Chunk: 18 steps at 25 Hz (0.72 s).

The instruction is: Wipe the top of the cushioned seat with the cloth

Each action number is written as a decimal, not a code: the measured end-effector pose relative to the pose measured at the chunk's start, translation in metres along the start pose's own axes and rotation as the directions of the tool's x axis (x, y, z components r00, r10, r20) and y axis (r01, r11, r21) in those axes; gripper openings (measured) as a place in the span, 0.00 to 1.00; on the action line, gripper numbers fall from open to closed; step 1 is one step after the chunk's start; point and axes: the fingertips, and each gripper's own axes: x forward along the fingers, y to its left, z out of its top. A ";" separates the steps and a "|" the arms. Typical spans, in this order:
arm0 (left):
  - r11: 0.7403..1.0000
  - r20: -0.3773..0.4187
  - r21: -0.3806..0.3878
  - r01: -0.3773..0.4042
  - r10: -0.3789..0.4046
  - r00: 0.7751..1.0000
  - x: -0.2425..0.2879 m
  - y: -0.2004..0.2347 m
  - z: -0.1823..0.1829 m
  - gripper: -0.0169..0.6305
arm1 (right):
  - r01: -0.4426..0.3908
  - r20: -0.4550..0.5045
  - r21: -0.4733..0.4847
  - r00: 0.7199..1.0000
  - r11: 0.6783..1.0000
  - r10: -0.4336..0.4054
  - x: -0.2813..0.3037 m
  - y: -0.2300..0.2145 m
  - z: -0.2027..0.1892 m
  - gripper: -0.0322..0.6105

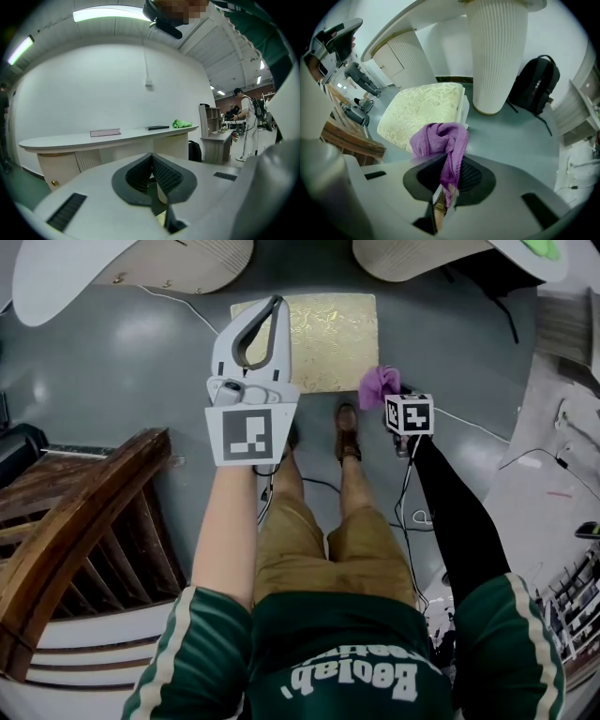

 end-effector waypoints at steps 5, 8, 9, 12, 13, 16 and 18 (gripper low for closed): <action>1.000 0.006 -0.002 -0.005 0.005 1.000 -0.001 0.007 0.004 0.05 | 0.023 -0.004 -0.001 1.000 1.000 -0.023 -0.007 0.001 0.003 0.14; 1.000 0.013 0.006 -0.005 0.004 1.000 -0.004 0.011 0.010 0.05 | 0.028 0.007 -0.014 1.000 1.000 -0.028 -0.011 0.003 0.008 0.14; 1.000 0.016 0.010 -0.005 0.005 1.000 -0.005 0.013 0.012 0.05 | 0.027 0.019 -0.027 0.999 0.999 -0.026 -0.015 0.005 0.012 0.14; 1.000 0.014 0.003 -0.016 0.016 1.000 -0.008 0.023 0.018 0.05 | -0.008 0.071 -0.081 0.997 0.997 0.014 -0.026 0.019 0.027 0.14; 1.000 0.016 -0.002 -0.023 0.023 1.000 -0.009 0.028 0.021 0.05 | -0.023 0.093 -0.100 0.995 0.995 0.032 -0.031 0.026 0.034 0.14; 0.999 0.047 0.014 -0.041 0.040 0.998 -0.010 0.042 0.040 0.05 | -0.041 0.179 -0.159 0.981 0.986 0.069 -0.053 0.046 0.067 0.14; 0.998 0.063 0.038 -0.051 0.048 0.997 -0.010 0.050 0.056 0.05 | -0.041 0.246 -0.185 0.965 0.982 0.087 -0.072 0.058 0.092 0.14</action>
